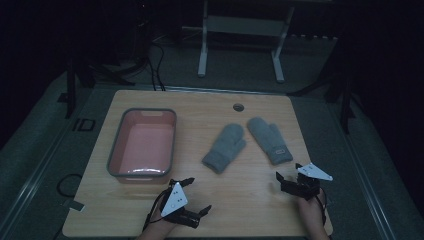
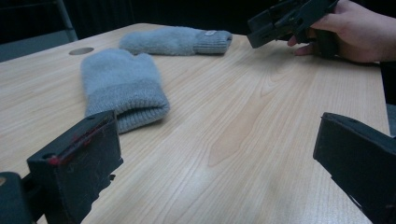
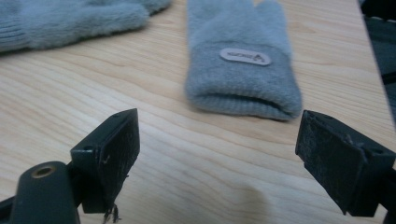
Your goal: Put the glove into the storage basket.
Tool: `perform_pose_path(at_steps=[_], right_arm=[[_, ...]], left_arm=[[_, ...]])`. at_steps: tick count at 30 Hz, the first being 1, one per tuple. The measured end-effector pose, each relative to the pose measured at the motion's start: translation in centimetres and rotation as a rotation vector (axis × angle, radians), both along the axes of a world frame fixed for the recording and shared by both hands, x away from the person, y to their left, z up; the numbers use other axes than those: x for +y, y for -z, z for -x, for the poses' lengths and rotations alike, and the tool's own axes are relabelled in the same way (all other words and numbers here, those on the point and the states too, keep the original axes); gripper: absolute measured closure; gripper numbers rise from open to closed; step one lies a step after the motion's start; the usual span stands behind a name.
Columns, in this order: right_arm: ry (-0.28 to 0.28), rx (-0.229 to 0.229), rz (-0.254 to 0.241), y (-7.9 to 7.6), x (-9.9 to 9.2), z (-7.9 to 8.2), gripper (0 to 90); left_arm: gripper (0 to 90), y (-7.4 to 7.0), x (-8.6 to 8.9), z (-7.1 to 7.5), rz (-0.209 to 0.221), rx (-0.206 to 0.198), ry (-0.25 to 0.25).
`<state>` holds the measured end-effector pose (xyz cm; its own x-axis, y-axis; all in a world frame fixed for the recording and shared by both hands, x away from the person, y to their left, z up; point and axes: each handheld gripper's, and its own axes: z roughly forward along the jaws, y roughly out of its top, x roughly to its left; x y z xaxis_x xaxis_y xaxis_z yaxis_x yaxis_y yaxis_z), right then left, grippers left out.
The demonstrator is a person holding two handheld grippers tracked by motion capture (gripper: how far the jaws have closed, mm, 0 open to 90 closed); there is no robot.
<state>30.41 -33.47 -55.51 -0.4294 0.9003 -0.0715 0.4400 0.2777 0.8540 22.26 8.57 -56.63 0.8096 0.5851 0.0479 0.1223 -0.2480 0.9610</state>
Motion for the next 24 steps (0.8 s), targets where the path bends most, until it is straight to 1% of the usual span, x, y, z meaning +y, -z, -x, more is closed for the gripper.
perform_pose_path(at_steps=[2,4,5,6,9,10,11,12,13,15,16,18,20,21,23,24], right_arm=[[-0.022,0.013,-0.017,-0.2,0.2,0.0,13.8],[-0.029,0.003,-0.02,-0.7,0.6,-0.1,13.8],[-0.027,0.005,-0.017,-1.0,0.9,-0.1,14.3],[-0.026,0.004,-0.01,-1.2,1.1,-0.2,14.4],[-0.053,0.047,-0.009,-1.6,1.8,-1.0,13.4],[-0.053,0.047,-0.009,-1.6,1.8,-1.0,13.4],[-0.065,0.053,0.003,-1.8,2.3,-1.6,12.8],[-0.076,0.053,-0.001,-2.0,2.4,-1.9,12.7],[-0.082,0.042,-0.011,-2.2,2.5,-2.1,12.5],[-0.08,0.039,-0.007,-2.7,2.7,-2.6,12.9],[-0.08,0.039,-0.007,-2.7,2.7,-2.6,12.9],[-0.082,0.053,-0.018,-3.4,3.0,-3.5,13.2],[-0.093,0.063,-0.02,-3.8,3.2,-3.9,14.2],[-0.104,0.084,-0.024,-4.1,3.4,-4.3,14.3],[-0.111,0.086,-0.031,-4.3,3.6,-4.5,14.3],[-0.128,0.094,-0.027,-4.6,4.0,-4.9,14.1]], left_arm=[[1.2,0.0,0.0,0.0,0.003,0.003,-0.006],[1.2,-0.1,0.1,-0.1,0.007,-0.001,-0.008],[1.2,-0.1,0.1,-0.1,0.007,-0.001,-0.008],[1.2,-0.1,0.2,-0.1,-0.003,-0.002,-0.016],[1.2,-0.1,0.3,-0.2,0.006,0.004,-0.018],[1.2,-0.1,0.3,-0.2,0.006,0.004,-0.018],[1.2,-0.1,0.4,-0.2,0.008,0.006,-0.016],[1.2,-0.1,0.4,-0.2,0.007,0.006,-0.018],[1.2,-0.1,0.3,-0.2,-0.003,0.009,-0.019],[1.2,-0.1,0.3,-0.1,-0.005,0.007,-0.019],[1.2,-0.1,0.3,-0.1,-0.005,0.007,-0.019],[1.2,-0.1,0.3,-0.1,-0.009,0.01,-0.017],[1.2,0.0,0.3,-0.2,-0.014,0.01,-0.014],[1.2,0.0,0.3,-0.2,-0.011,0.013,-0.014],[1.2,0.0,0.3,-0.2,-0.01,0.016,-0.014],[1.2,0.0,0.3,-0.2,-0.009,0.015,-0.014]])
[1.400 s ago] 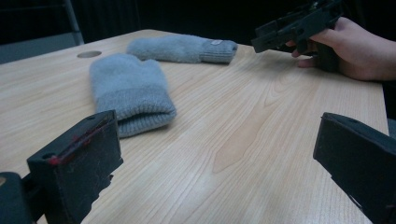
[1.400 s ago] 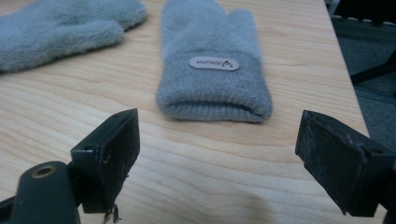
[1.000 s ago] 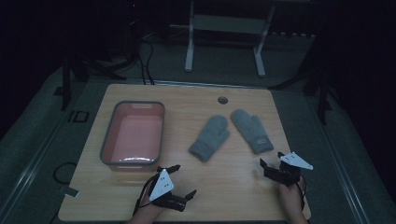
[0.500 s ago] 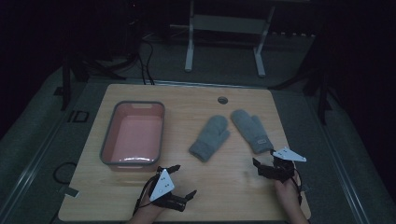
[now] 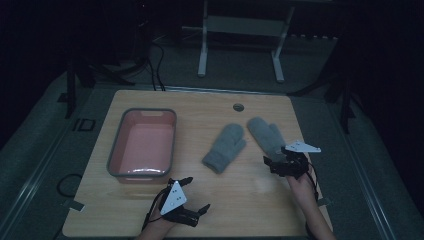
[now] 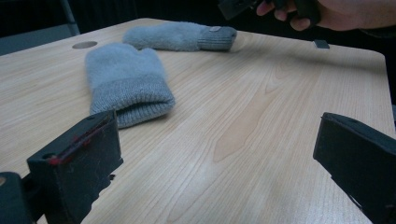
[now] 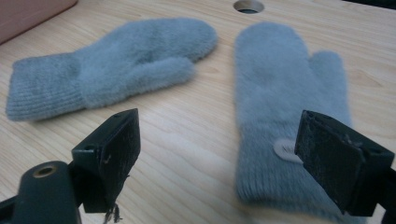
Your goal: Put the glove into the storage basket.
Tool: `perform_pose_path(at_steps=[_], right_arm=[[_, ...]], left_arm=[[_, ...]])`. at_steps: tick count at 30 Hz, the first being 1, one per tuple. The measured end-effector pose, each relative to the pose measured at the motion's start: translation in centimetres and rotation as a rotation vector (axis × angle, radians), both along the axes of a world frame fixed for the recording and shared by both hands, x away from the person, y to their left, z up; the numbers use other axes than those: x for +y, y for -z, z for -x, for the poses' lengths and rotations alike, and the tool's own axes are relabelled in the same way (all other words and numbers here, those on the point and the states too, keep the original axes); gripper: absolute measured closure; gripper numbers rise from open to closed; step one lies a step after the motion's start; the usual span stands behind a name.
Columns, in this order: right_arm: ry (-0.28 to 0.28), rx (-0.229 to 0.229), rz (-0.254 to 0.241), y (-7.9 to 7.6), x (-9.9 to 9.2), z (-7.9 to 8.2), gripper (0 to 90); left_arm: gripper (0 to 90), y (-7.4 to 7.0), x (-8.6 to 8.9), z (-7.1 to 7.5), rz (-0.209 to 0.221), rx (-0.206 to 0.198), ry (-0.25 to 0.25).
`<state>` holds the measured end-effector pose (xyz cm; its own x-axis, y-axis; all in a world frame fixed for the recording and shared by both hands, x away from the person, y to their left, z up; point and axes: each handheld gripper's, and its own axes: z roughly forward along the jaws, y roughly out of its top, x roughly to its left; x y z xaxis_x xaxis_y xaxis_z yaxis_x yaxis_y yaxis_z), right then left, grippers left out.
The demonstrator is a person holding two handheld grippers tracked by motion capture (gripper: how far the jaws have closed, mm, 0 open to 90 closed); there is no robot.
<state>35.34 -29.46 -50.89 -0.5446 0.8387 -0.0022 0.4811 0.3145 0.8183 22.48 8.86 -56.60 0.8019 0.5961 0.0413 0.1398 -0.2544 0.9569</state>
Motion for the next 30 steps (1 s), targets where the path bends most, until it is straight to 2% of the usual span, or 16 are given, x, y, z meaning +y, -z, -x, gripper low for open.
perform_pose_path(at_steps=[8,20,25,30], right_arm=[[-0.076,0.029,-0.016,-0.4,1.7,-1.7,13.5],[-0.221,0.059,-0.033,-0.9,5.9,-5.0,13.8],[-0.245,0.066,-0.038,-0.9,7.5,-6.5,13.8],[-0.278,0.061,0.036,-0.1,9.3,-7.7,15.5]], left_arm=[[1.2,0.1,-0.1,0.0,-0.011,0.005,-0.002],[1.2,0.0,-0.1,0.0,-0.008,0.012,0.006],[1.2,0.1,-0.1,0.0,-0.013,0.012,0.012],[1.2,0.0,-0.2,0.0,-0.009,0.018,0.014]])
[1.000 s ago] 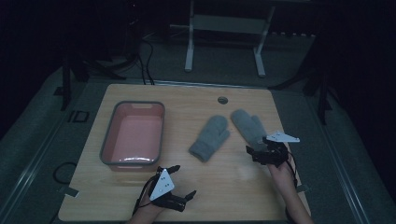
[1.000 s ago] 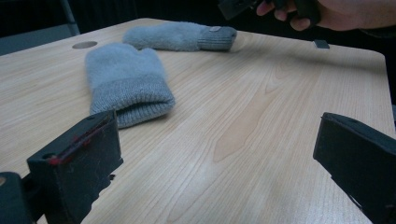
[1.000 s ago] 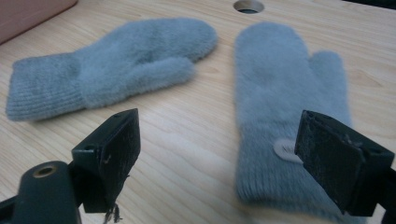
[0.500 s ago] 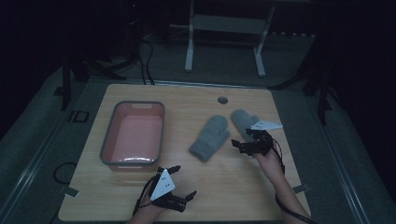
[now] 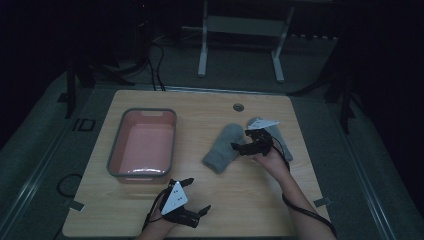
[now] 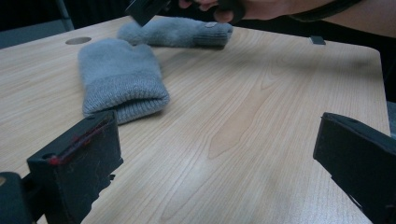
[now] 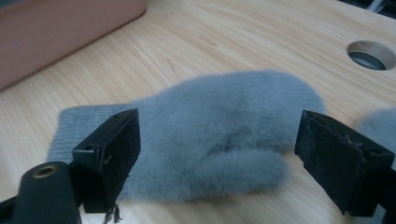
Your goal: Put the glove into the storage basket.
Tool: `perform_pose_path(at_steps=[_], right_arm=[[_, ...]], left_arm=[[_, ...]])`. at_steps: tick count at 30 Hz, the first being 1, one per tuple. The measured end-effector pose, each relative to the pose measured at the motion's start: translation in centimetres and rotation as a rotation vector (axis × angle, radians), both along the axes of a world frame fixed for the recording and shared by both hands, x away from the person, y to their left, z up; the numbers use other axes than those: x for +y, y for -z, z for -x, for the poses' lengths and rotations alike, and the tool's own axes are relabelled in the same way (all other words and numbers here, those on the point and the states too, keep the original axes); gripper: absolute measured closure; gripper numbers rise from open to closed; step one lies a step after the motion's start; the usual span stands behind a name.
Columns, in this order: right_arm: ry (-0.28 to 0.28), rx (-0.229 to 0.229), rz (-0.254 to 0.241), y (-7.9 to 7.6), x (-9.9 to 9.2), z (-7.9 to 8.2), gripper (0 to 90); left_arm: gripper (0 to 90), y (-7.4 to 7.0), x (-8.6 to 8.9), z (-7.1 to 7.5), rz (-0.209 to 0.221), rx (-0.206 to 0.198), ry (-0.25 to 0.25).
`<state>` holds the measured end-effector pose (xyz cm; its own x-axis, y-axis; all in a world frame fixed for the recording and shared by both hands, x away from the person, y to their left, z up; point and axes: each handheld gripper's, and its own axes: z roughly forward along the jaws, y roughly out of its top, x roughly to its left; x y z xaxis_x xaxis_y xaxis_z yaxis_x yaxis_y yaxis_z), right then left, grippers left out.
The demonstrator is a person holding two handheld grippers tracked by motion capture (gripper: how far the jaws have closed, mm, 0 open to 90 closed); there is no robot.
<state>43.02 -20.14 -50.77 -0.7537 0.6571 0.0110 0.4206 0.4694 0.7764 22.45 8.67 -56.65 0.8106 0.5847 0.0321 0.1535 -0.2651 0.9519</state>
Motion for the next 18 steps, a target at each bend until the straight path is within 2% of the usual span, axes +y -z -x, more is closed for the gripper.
perform_pose_path(at_steps=[7,18], right_arm=[[-0.027,0.047,0.035,1.3,1.7,-1.7,22.1],[-0.031,0.079,0.092,2.9,3.5,-3.2,24.9]], left_arm=[[1.2,0.0,0.0,0.1,-0.001,-0.001,0.009],[1.2,0.0,0.1,0.1,0.003,0.005,0.012]])
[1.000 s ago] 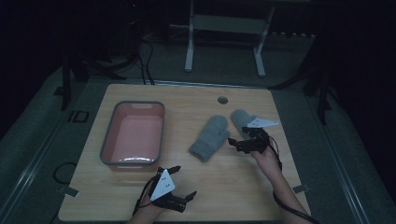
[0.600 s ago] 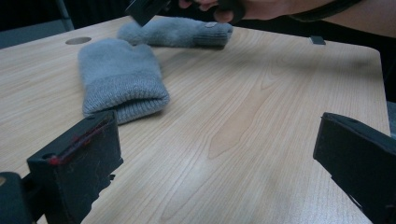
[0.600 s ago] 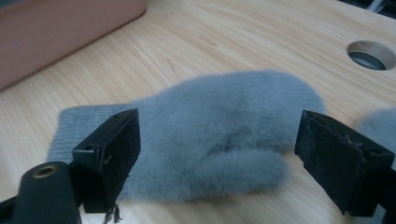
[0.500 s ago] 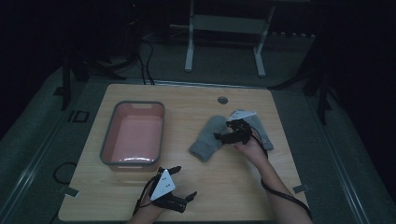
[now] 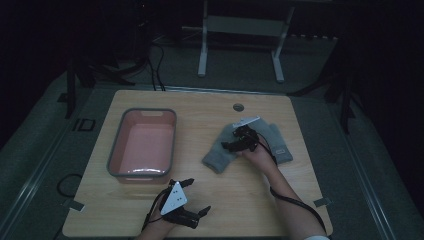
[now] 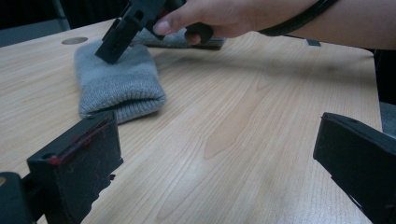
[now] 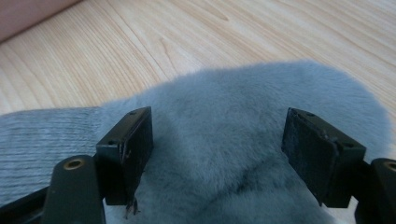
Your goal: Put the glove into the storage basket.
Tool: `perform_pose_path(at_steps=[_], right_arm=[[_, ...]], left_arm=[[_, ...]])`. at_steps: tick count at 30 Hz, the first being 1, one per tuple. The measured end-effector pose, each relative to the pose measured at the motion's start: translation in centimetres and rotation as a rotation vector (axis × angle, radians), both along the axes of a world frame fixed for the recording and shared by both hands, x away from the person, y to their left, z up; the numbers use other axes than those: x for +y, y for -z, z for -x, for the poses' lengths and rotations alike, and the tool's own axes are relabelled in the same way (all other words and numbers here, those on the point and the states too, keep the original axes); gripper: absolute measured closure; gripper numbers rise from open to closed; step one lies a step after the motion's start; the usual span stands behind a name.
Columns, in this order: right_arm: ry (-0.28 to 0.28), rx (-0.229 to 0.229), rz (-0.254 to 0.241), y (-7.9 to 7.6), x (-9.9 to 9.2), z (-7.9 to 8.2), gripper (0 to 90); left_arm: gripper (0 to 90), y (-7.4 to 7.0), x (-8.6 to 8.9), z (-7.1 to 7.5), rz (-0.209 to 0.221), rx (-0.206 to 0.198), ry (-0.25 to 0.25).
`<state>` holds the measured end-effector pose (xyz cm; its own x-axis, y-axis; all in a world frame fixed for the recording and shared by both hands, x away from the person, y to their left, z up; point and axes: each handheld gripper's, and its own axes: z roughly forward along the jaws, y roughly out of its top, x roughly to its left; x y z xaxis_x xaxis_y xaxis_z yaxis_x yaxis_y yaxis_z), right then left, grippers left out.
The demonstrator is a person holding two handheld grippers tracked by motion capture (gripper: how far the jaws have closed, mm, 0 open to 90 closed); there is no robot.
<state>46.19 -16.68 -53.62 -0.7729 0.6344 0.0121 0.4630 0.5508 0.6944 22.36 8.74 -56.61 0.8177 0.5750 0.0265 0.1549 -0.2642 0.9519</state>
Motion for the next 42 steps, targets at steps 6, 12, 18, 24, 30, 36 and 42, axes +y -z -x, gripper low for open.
perform_pose_path(at_steps=[6,12,18,24,30,36,42], right_arm=[[-0.014,0.002,0.041,0.9,0.6,-0.1,25.4],[-0.025,-0.006,0.046,1.2,0.6,-0.1,34.8],[-0.05,0.011,0.03,1.2,0.4,-0.3,51.5],[-0.105,0.026,0.036,0.7,0.6,-0.3,73.1],[-0.144,0.045,0.04,-0.3,0.7,0.1,77.4],[-0.229,0.027,0.002,-2.3,0.1,1.4,77.6],[-0.338,-0.023,-0.026,-4.8,-0.3,3.7,77.6]], left_arm=[[1.2,0.0,0.0,0.0,0.0,0.002,0.001],[1.2,0.0,-0.1,0.0,-0.005,0.002,0.003],[1.2,0.1,-0.1,0.0,-0.008,0.004,0.002],[1.2,0.1,-0.1,-0.1,-0.01,0.007,0.002],[1.2,0.1,-0.1,-0.2,-0.006,0.009,0.0],[1.2,0.1,-0.1,-0.1,-0.009,0.007,0.001],[1.2,0.1,-0.1,-0.2,-0.01,0.005,-0.001]])
